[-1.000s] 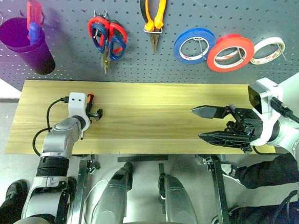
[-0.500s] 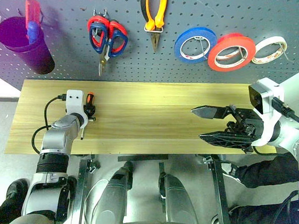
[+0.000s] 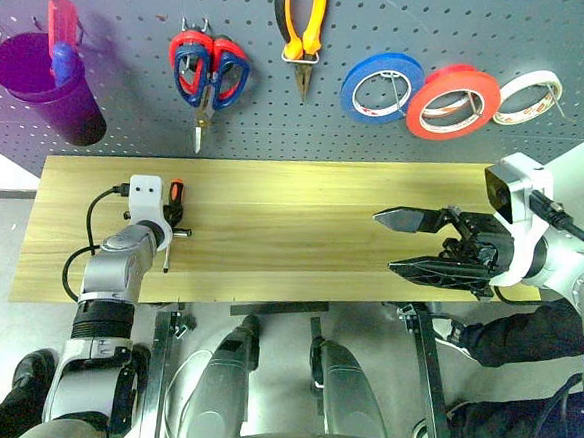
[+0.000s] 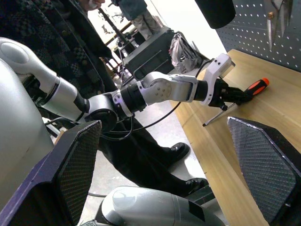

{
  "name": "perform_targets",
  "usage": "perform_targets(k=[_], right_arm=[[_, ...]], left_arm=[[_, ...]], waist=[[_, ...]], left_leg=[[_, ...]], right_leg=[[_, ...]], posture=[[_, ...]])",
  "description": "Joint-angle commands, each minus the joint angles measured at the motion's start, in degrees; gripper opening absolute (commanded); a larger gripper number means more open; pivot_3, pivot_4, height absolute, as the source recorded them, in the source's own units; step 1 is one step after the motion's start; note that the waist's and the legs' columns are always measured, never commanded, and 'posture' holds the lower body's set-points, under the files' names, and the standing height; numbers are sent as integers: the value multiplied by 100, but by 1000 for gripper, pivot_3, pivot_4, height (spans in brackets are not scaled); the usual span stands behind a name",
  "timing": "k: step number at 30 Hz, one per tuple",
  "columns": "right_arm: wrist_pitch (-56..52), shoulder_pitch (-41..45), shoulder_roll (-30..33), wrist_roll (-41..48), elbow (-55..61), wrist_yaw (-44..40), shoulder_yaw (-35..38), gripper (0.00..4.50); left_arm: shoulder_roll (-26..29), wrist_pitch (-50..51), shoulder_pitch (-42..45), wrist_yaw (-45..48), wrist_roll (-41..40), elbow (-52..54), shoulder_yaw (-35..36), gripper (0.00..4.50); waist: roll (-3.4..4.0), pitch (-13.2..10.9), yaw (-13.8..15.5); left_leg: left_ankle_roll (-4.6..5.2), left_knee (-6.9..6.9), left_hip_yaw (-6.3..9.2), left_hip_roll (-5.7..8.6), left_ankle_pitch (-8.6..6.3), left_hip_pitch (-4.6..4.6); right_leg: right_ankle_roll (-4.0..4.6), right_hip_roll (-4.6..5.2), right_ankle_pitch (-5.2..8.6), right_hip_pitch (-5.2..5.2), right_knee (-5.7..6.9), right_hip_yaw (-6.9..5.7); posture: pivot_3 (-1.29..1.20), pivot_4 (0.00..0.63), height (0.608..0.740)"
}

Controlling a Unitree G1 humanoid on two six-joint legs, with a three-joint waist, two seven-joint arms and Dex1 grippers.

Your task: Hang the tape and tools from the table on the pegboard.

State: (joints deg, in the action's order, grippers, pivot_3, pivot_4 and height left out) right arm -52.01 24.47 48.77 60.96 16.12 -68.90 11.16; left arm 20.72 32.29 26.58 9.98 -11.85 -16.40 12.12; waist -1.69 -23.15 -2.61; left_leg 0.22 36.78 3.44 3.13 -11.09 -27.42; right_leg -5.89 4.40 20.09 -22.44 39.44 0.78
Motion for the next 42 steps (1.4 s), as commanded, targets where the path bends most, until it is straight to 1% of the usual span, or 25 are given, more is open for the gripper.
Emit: perform_targets(k=[1,7,11,18,20,24,30,35,42], right_arm=[[70,31,87,95,153,-45,207,4500],[127,56,66,99,131,-194,181,4500],[176,114,59,67,45,-311,156,4500],[311,257,21,-51,-108,-462,66,4500],[344,320,-5,-77,-173,-481,37,4500],[464,448,-47,-236,-323,-582,-38,4500],[708,661,-111,-517,-688,-774,-162,4500],[896,855,-118,-731,-1022,-1000,-204,4500],[1108,858,-107,-915,-1250,-1234,-188,4500]], left_arm=[[-130,190,-305,-66,-96,689,49,655],[-353,321,-850,-248,-23,1826,10,655],[-393,278,-1040,-317,14,2289,44,655],[-343,10,-1128,-274,27,2731,85,655],[-293,-71,-1129,-283,126,2799,9,655],[-321,-622,-1179,-192,217,3041,-110,655],[-327,-785,-1365,-132,227,3382,-205,655],[-321,-976,-1617,-199,275,3753,-86,655],[-179,-1147,-1662,-245,332,4147,125,655]], waist=[[0,0,1],[0,0,6],[0,0,14],[0,0,21],[0,1,22],[-1,1,27],[-1,5,38],[-1,7,56],[4,25,198]], left_leg=[[2,-1,-1,0,-1,-1],[4,-3,-2,2,-3,-3],[4,-3,-2,2,-3,-3],[3,-4,-3,5,-3,-4],[3,-4,-3,5,-3,-4],[2,-4,-3,6,-2,-4],[-2,-4,-3,10,0,-4],[-26,-5,-2,11,15,-3],[-44,-6,-2,11,26,-4]], right_leg=[[-1,1,-1,0,-3,0],[-5,2,-3,0,-11,-3],[-7,2,-4,0,-11,-4],[-10,3,-6,0,-14,-5],[-11,3,-6,0,-14,-5],[-13,3,-7,0,-14,-8],[-18,3,-10,0,-14,-10],[-19,3,-10,-2,-13,-15],[-20,3,-11,-3,-12,-26]], posture=[[-121,441,740],[-105,427,740],[-94,418,740],[-79,402,740],[-76,393,740],[-68,377,740],[-46,350,740],[-27,325,740],[-13,297,740]])
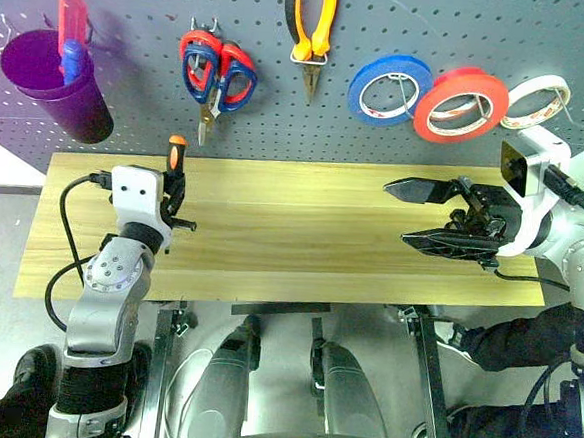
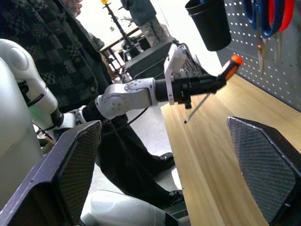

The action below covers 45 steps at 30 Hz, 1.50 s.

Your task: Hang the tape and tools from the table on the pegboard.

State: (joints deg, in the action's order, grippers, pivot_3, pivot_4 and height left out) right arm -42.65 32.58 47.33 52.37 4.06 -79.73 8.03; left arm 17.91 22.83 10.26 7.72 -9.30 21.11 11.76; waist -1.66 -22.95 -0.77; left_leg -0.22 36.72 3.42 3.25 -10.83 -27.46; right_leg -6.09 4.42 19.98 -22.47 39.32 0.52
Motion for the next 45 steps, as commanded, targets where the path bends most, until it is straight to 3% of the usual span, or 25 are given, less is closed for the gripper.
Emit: perform_targets(k=[1,17,45], right_arm=[[204,50,22,-82,-82,-163,131,4500],[329,173,-141,-214,-318,-256,151,4500],[296,230,-724,464,-239,237,804,4500]], left_arm=[[121,-196,-3,-22,52,477,199,655],[310,-149,723,17,130,886,18,655],[896,105,2538,137,182,540,303,655]], waist=[[1,7,23],[-1,42,158],[-3,535,144]], left_leg=[[-1,0,0,1,1,0],[-12,16,6,5,7,0],[-17,38,8,5,11,5]], right_leg=[[0,0,0,0,0,-2],[-7,3,-4,6,14,-26],[-7,8,-4,9,44,-56]], posture=[[-13,292,740],[-10,262,740],[-26,180,740]])
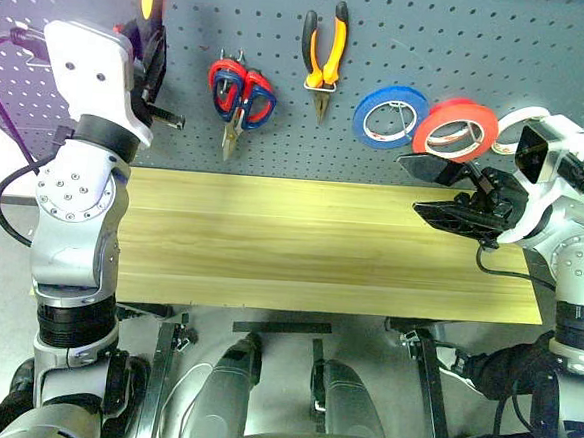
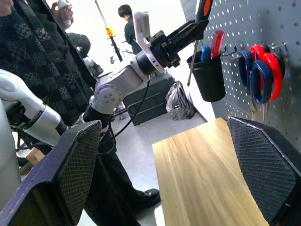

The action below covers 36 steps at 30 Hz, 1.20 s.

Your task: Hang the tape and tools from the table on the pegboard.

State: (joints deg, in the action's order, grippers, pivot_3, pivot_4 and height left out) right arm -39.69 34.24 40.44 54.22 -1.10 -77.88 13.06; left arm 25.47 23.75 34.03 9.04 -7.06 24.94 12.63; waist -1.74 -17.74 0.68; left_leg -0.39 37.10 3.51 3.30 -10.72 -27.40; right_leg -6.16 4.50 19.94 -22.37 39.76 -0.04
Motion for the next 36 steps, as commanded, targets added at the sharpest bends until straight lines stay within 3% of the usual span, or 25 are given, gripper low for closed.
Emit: perform_targets(k=[1,6,17,25,36], right_arm=[[-7,83,-69,331,312,81,310,4500],[-19,181,-275,633,719,253,318,4500],[245,135,-311,156,472,80,3,4500],[172,178,-316,217,491,179,68,4500],[101,4,-172,233,657,325,136,4500]], left_arm=[[185,16,184,16,-26,140,225,655],[419,84,375,48,-82,-75,429,655],[990,-167,755,177,-125,-791,711,655],[1105,-1210,1331,437,-5,-2049,474,655],[1022,-2365,1309,584,121,-3200,253,655]], waist=[[6,27,-1],[4,98,-8],[-2,165,1],[-4,180,-10],[-4,181,-80]], left_leg=[[0,1,-1,0,0,1],[-3,2,-2,0,2,5],[-4,6,-2,0,3,8],[-4,8,-3,0,3,8],[-3,11,-4,0,3,8]], right_leg=[[0,0,0,1,1,0],[0,0,0,-4,17,1],[0,1,0,-4,25,1],[0,2,0,-6,30,1],[0,5,0,-8,34,1]], posture=[[-26,180,740],[-18,179,740],[-3,173,740],[-21,175,740],[-55,201,740]])
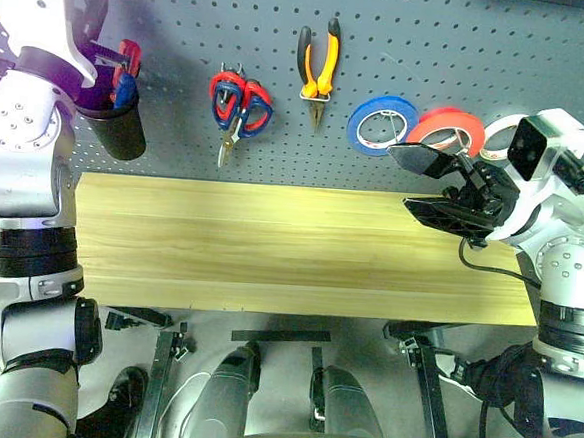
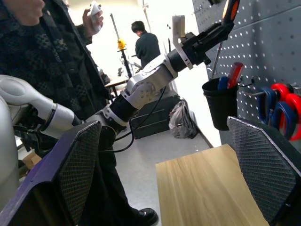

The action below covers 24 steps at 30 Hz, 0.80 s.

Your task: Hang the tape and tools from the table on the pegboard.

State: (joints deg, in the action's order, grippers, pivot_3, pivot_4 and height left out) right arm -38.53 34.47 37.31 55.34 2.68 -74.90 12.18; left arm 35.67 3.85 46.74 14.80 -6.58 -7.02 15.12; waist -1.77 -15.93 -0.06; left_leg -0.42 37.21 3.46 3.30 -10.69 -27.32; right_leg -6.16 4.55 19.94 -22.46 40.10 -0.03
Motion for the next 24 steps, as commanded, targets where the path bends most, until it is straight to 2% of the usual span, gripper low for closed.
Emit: perform_targets(k=[1,12,24], right_arm=[[-20,-28,161,122,284,36,231,4500],[-102,-71,278,150,292,36,232,4500],[-107,-95,296,74,225,-27,160,4500]], left_arm=[[-13,-429,21,8,63,-53,6,655],[127,-847,-318,109,68,-441,135,655],[289,-682,-972,14,30,40,431,655]], waist=[[0,0,-18],[0,0,-116],[1,0,-93]], left_leg=[[0,0,0,0,0,0],[2,1,-1,-2,-1,1],[5,3,-3,-2,-3,1]], right_leg=[[0,1,0,1,0,0],[0,0,0,-5,9,1],[0,4,0,-4,8,2]], posture=[[-57,203,740],[-52,219,740],[-34,224,740]])
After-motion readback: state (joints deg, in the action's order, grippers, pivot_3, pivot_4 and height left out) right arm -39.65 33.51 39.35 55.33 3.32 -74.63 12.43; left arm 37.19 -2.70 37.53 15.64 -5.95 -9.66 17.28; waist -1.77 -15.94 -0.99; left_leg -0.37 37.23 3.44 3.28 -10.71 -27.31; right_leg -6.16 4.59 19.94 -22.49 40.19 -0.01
